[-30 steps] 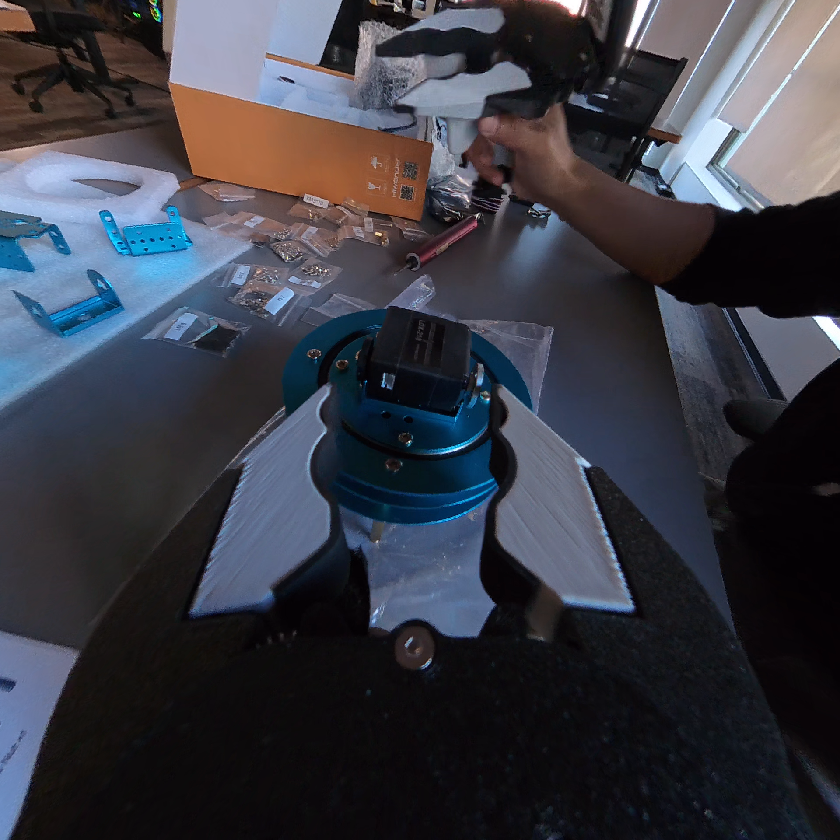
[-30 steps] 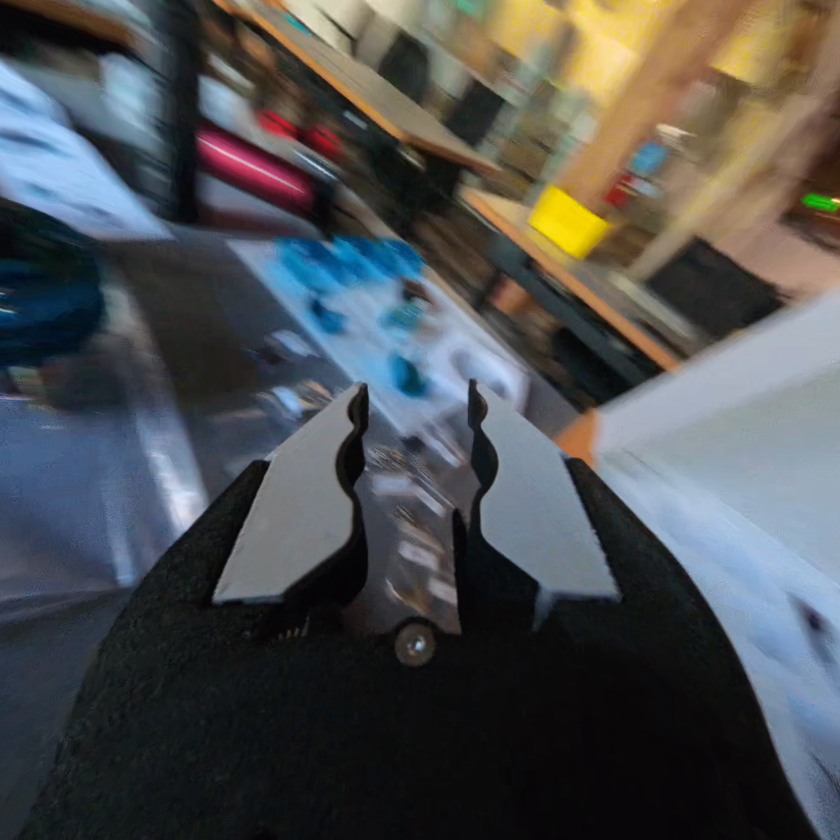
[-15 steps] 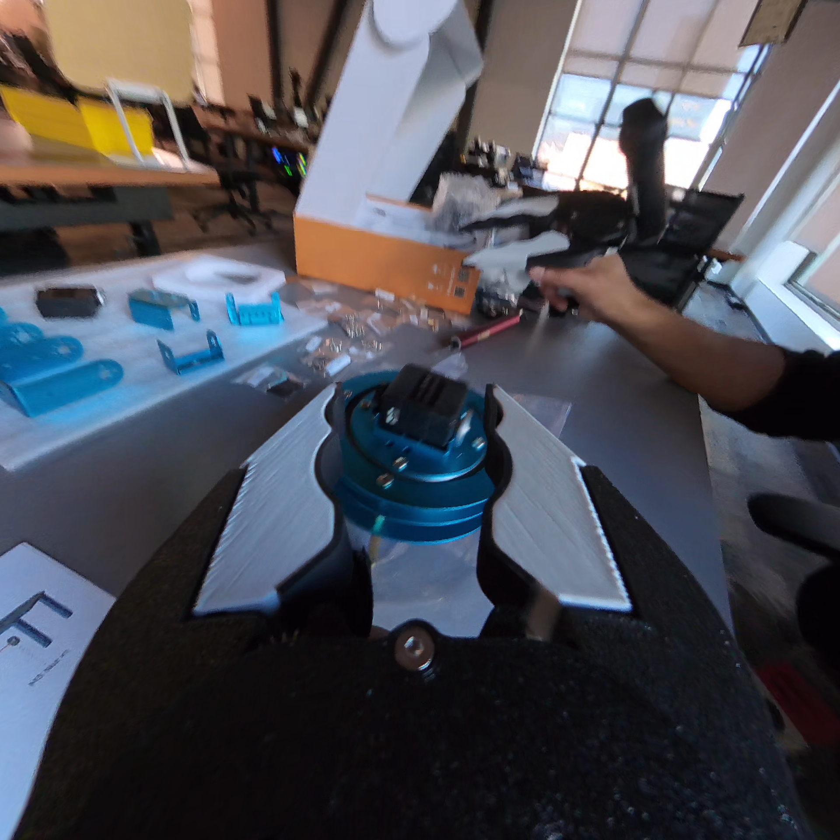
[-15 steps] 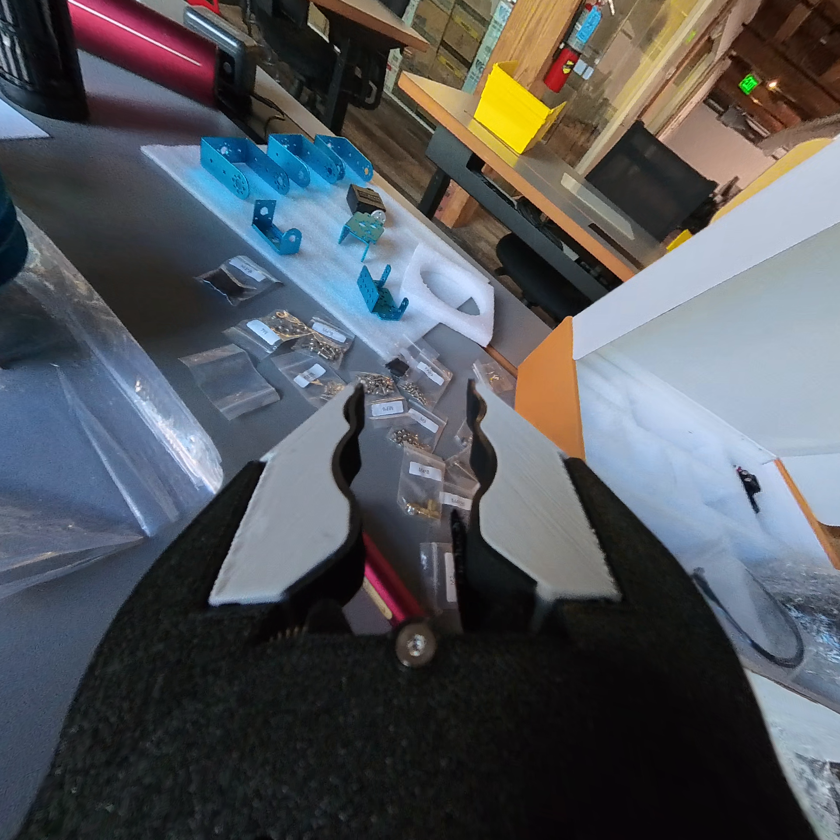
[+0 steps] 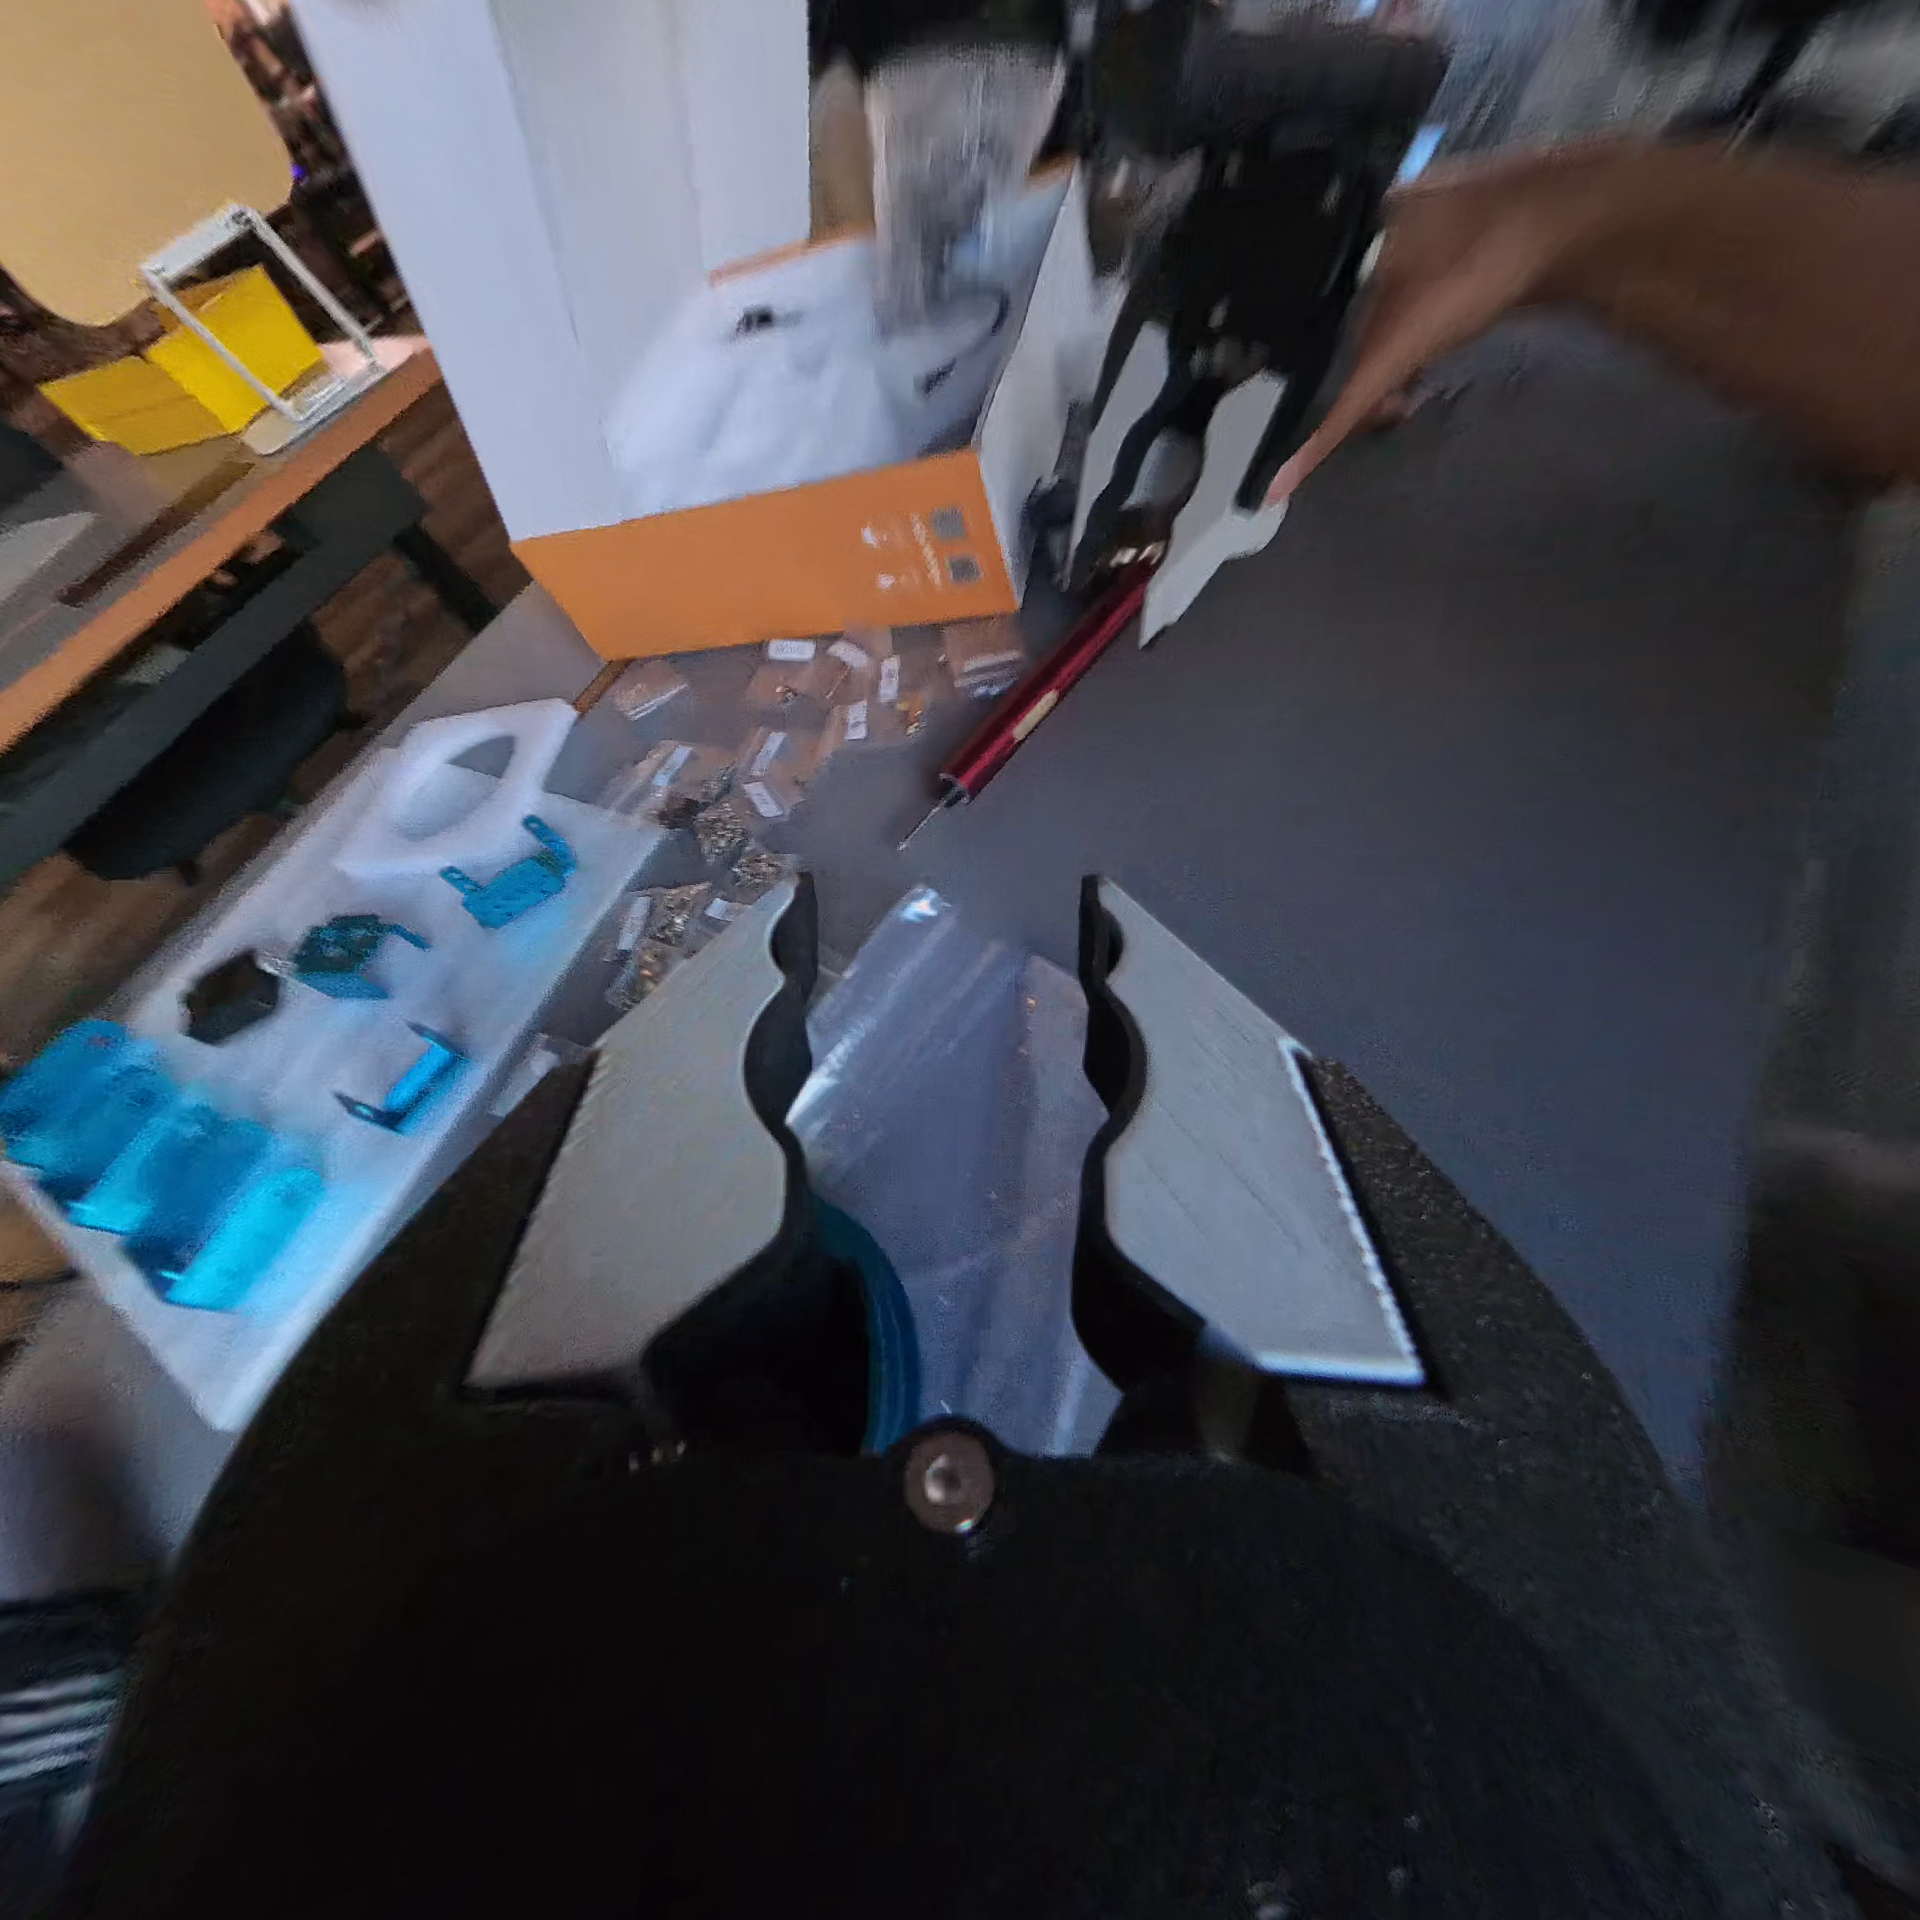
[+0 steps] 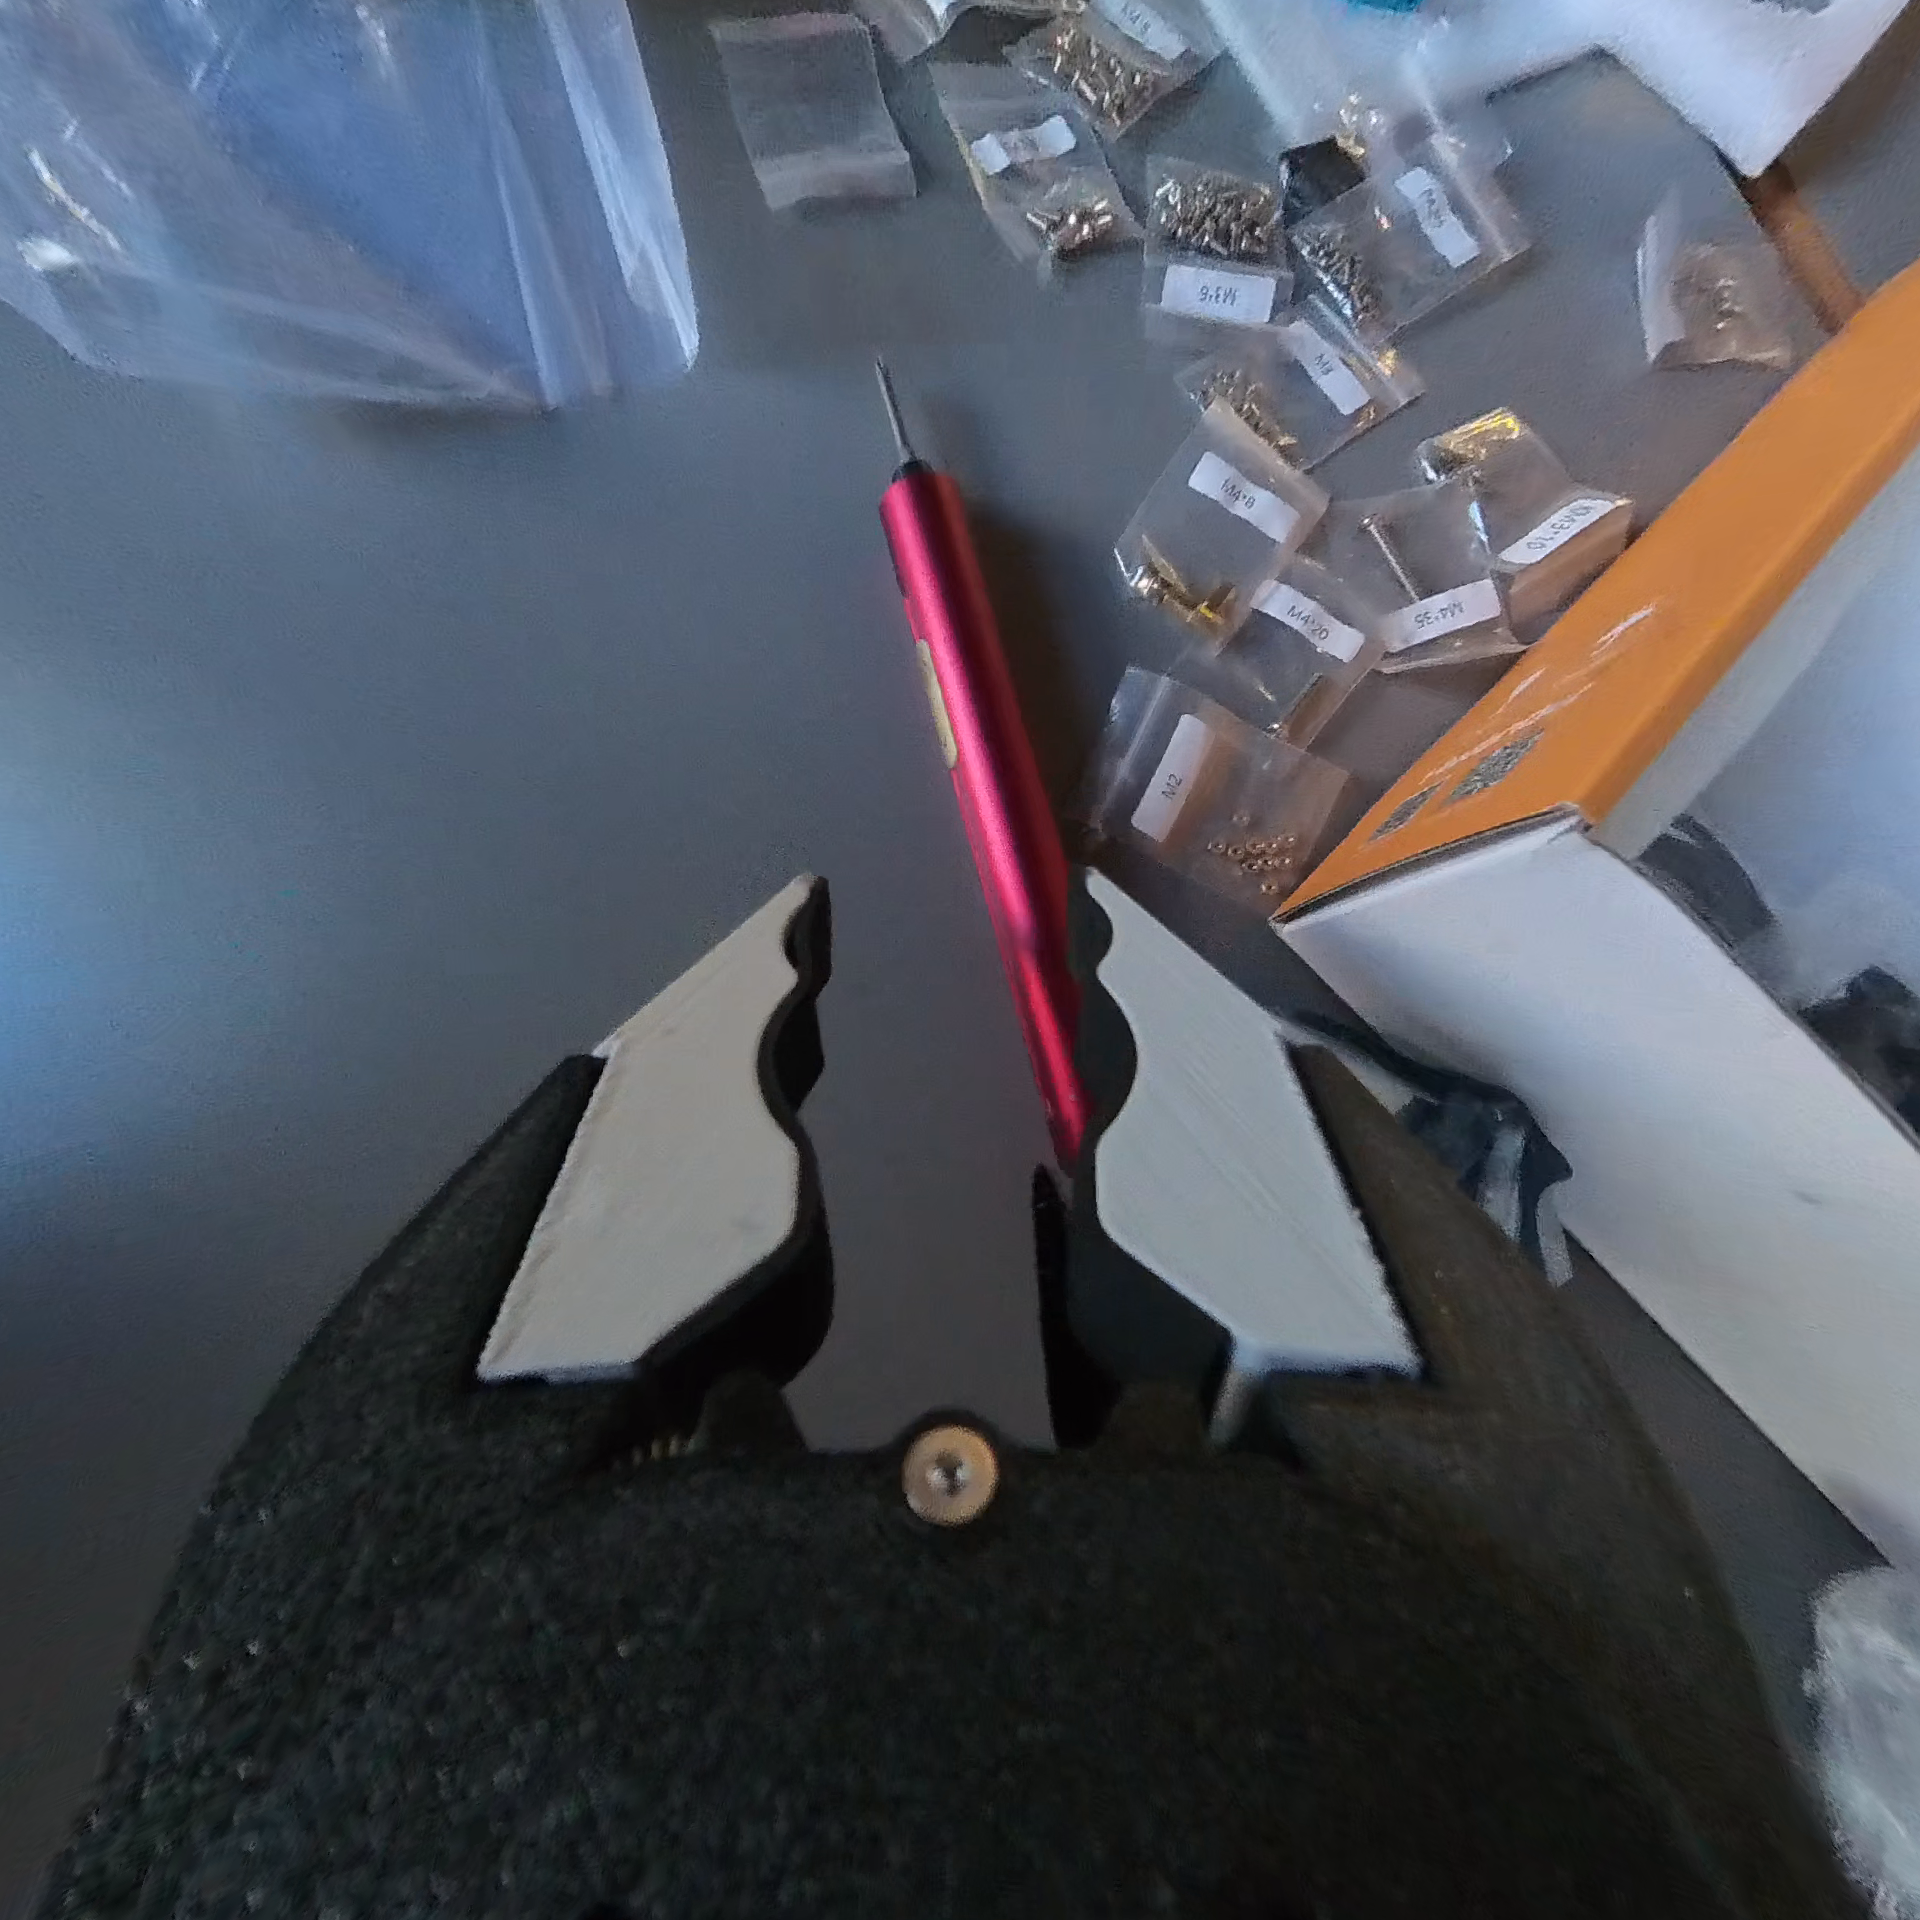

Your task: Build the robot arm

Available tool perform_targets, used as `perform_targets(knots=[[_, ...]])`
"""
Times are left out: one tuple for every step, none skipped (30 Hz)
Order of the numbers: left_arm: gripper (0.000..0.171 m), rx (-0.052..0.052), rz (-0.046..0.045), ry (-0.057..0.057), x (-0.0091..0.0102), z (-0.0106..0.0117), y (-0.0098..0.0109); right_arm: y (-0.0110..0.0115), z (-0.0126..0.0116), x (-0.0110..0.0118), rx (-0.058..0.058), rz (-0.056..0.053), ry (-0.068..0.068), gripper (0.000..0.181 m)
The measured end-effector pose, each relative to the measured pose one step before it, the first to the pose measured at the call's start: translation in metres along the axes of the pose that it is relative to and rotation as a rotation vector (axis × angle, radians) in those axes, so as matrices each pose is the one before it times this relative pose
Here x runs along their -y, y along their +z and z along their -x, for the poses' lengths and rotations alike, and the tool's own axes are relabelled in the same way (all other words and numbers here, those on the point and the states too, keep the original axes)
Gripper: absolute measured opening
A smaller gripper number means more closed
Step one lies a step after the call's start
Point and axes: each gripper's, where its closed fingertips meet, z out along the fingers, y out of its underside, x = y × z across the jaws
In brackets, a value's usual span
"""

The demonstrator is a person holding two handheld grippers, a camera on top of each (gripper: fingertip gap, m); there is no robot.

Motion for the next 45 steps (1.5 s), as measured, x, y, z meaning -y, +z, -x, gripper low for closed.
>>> perform_targets(knots=[[0.050, 0.0282, 0.06706, 0.0729, -0.00017, -0.00293, 0.02324, 0.00420, -0.00228, -0.00465, -0.0047, 0.0267, -0.0105, 0.043], [0.050, 0.0190, 0.07776, 0.0860, -0.00154, -0.00388, 0.02322, 0.00552, -0.00355, -0.00568, -0.0159, 0.0382, -0.0166, 0.043], [0.050, 0.0164, 0.07323, 0.0857, -0.00065, -0.00309, 0.02159, 0.00611, -0.00380, -0.00520, -0.0176, 0.0377, -0.0124, 0.041], [0.050, -0.0027, 0.05790, 0.0720, 0.00112, -0.00370, 0.01957, 0.00580, -0.00119, -0.00415, 0.0002, 0.0338, -0.0056, 0.040], [0.050, -0.0097, 0.04322, 0.0522, 0.00241, -0.00252, 0.01788, 0.00258, 0.00138, 0.00148, 0.0181, 0.0004, 0.0044, 0.038], [0.050, -0.0302, 0.02619, 0.0348, 0.00353, -0.00388, 0.01571, 0.00089, -0.00163, 0.00323, 0.0018, -0.0113, 0.0123, 0.032], [0.050, -0.0332, 0.01556, 0.0302, 0.00353, -0.00318, 0.01420, 0.00271, -0.00222, -0.00215, -0.0033, 0.0180, 0.0041, 0.026], [0.050, 0.0016, 0.02578, 0.0418, 0.00053, 0.00230, 0.01337, 0.00119, 0.00388, 0.00147, 0.0353, -0.0076, 0.0083, 0.022], [0.051, 0.0195, 0.03455, 0.0520, -0.00191, 0.00423, 0.01225, 0.00050, 0.00023, 0.00042, 0.0167, -0.0001, -0.0018, 0.021], [0.052, 0.0197, 0.03008, 0.0593, -0.00217, 0.00233, 0.01100, -0.00028, 0.00078, -0.00034, 0.0233, -0.0012, -0.0023, 0.020], [0.052, 0.0286, 0.01717, 0.0591, -0.00070, 0.00154, 0.00913, -0.00048, 0.00307, -0.00021, 0.0434, -0.0061, 0.0243, 0.020], [0.054, 0.0315, 0.00591, 0.0529, 0.00094, 0.00026, 0.00704, -0.00101, 0.00265, 0.00021, 0.0405, -0.0122, 0.0353, 0.020], [0.056, 0.0483, -0.00432, 0.0513, 0.00256, 0.00111, 0.00502, -0.00290, 0.00263, 0.00161, 0.0301, -0.0228, 0.0155, 0.020], [0.057, 0.0572, -0.00843, 0.0478, 0.00318, 0.00160, 0.00309, -0.00498, 0.00283, 0.00277, 0.0244, -0.0271, 0.0057, 0.020], [0.058, 0.0679, -0.01051, 0.0498, 0.00348, 0.00254, 0.00172, -0.00655, 0.00305, 0.00444, 0.0235, -0.0333, 0.0070, 0.020], [0.058, 0.0596, -0.01184, 0.0546, 0.00394, 0.00044, 0.00059, -0.00693, 0.00390, 0.00644, 0.0290, -0.0473, 0.0122, 0.019], [0.058, 0.0565, -0.02072, 0.0377, 0.00559, 0.00082, -0.00085, -0.00586, 0.00333, 0.00484, 0.0261, -0.0358, 0.0128, 0.020], [0.058, 0.0394, -0.02130, 0.0169, 0.00594, -0.00026, -0.00118, -0.00445, 0.00289, 0.00389, 0.0229, -0.0310, 0.0085, 0.020], [0.058, 0.0189, -0.01133, 0.0038, 0.00426, -0.00204, -0.00015, -0.00290, 0.00306, 0.00292, 0.0250, -0.0230, 0.0131, 0.020], [0.058, 0.0188, 0.00481, -0.0039, 0.00175, -0.00099, 0.00190, -0.00165, 0.00218, 0.00248, 0.0174, -0.0203, 0.0040, 0.020], [0.062, 0.0029, 0.01052, -0.0060, 0.00073, -0.00275, 0.00321, -0.00102, 0.00200, 0.00266, 0.0149, -0.0193, 0.0077, 0.019], [0.062, 0.0182, 0.00531, -0.0118, 0.00123, 0.00038, 0.00332, -0.00035, 0.00264, 0.00216, 0.0171, -0.0144, 0.0047, 0.019], [0.061, 0.0291, 0.01383, -0.0117, -0.00001, 0.00238, 0.00371, -0.00026, 0.00410, 0.00256, 0.0239, -0.0164, 0.0054, 0.019], [0.056, 0.0519, 0.02695, -0.0073, -0.00170, 0.00606, 0.00350, -0.00012, 0.00493, 0.00218, 0.0277, -0.0130, 0.0059, 0.019], [0.043, 0.0428, 0.01424, 0.0006, -0.00012, 0.00492, 0.00163, 0.00022, 0.00450, 0.00126, 0.0211, -0.0083, 0.0009, 0.020], [0.022, 0.0020, -0.00021, 0.0035, 0.00141, -0.00135, -0.00062, -0.00011, 0.00188, 0.00067, 0.0025, -0.0056, -0.0016, 0.020], [0.017, 0.0238, 0.00678, -0.0027, -0.00011, 0.00209, -0.00132, -0.00108, 0.00119, 0.00182, 0.0024, -0.0133, 0.0014, 0.020], [0.016, 0.0306, -0.00215, -0.0009, 0.00040, 0.00428, -0.00278, -0.00147, 0.00153, 0.00331, 0.0047, -0.0251, -0.0037, 0.019], [0.015, 0.0233, -0.00708, -0.0160, -0.00008, 0.00587, -0.00344, -0.00165, 0.00271, 0.00481, 0.0054, -0.0370, -0.0220, 0.020], [0.014, 0.0059, -0.01280, -0.0442, -0.00009, 0.00663, -0.00378, -0.00183, 0.00519, 0.00657, 0.0132, -0.0495, -0.0334, 0.020], [0.014, 0.0025, -0.01714, -0.0524, 0.00021, 0.00792, -0.00444, -0.00247, 0.00763, 0.00796, 0.0237, -0.0527, -0.0292, 0.021], [0.013, -0.0012, -0.01262, -0.0512, -0.00050, 0.00786, -0.00460, -0.00414, 0.00877, 0.01089, 0.0242, -0.0590, -0.0366, 0.026], [0.014, 0.0059, -0.00735, -0.0614, -0.00181, 0.00944, -0.00506, -0.00631, 0.00776, 0.01422, 0.0099, -0.0772, -0.0485, 0.036], [0.014, -0.0036, -0.01510, -0.0720, -0.00103, 0.00877, -0.00596, -0.00745, 0.00612, 0.01408, 0.0003, -0.0792, -0.0596, 0.046], [0.013, -0.0162, -0.01968, -0.0742, 0.00009, 0.00687, -0.00700, -0.00632, 0.00241, 0.01096, -0.0175, -0.0614, -0.0666, 0.047], [0.013, -0.0175, -0.01710, -0.0691, 0.00087, 0.00553, -0.00754, -0.00263, 0.00129, 0.00902, -0.0207, -0.0553, -0.0620, 0.047], [0.013, -0.0142, -0.01521, -0.0653, 0.00184, 0.00421, -0.00756, 0.00156, 0.00537, 0.00874, 0.0043, -0.0600, -0.0362, 0.047], [0.013, -0.0262, -0.03270, -0.0520, 0.00519, 0.00026, -0.00766, 0.00646, 0.00799, 0.00771, 0.0233, -0.0512, -0.0061, 0.047], [0.014, -0.0135, -0.03317, -0.0351, 0.00586, -0.00018, -0.00708, 0.01097, 0.00719, 0.00394, 0.0223, -0.0178, 0.0024, 0.050], [0.014, 0.0154, -0.01999, -0.0255, 0.00493, 0.00210, -0.00593, 0.01345, 0.00625, 0.00100, 0.0158, 0.0039, -0.0063, 0.056], [0.014, -0.0126, -0.01640, -0.0314, 0.00453, -0.00176, -0.00479, 0.01342, 0.00612, -0.00064, 0.0118, 0.0196, -0.0286, 0.056], [0.014, -0.0535, -0.01245, -0.0478, 0.00395, -0.00677, -0.00417, 0.01111, 0.00457, 0.00349, -0.0088, -0.0025, -0.0521, 0.050], [0.014, -0.0570, -0.02086, -0.0532, 0.00418, -0.00691, -0.00429, 0.00894, 0.00764, 0.00548, 0.0052, -0.0125, -0.0625, 0.041], [0.013, -0.0543, -0.01968, -0.0534, 0.00312, -0.00603, -0.00420, 0.00761, 0.00577, 0.00439, 0.0015, 0.0025, -0.0481, 0.036], [0.013, -0.0349, -0.00745, -0.0459, 0.00092, -0.00278, -0.00385, 0.00709, 0.00680, 0.00314, 0.0180, 0.0111, -0.0319, 0.033]])
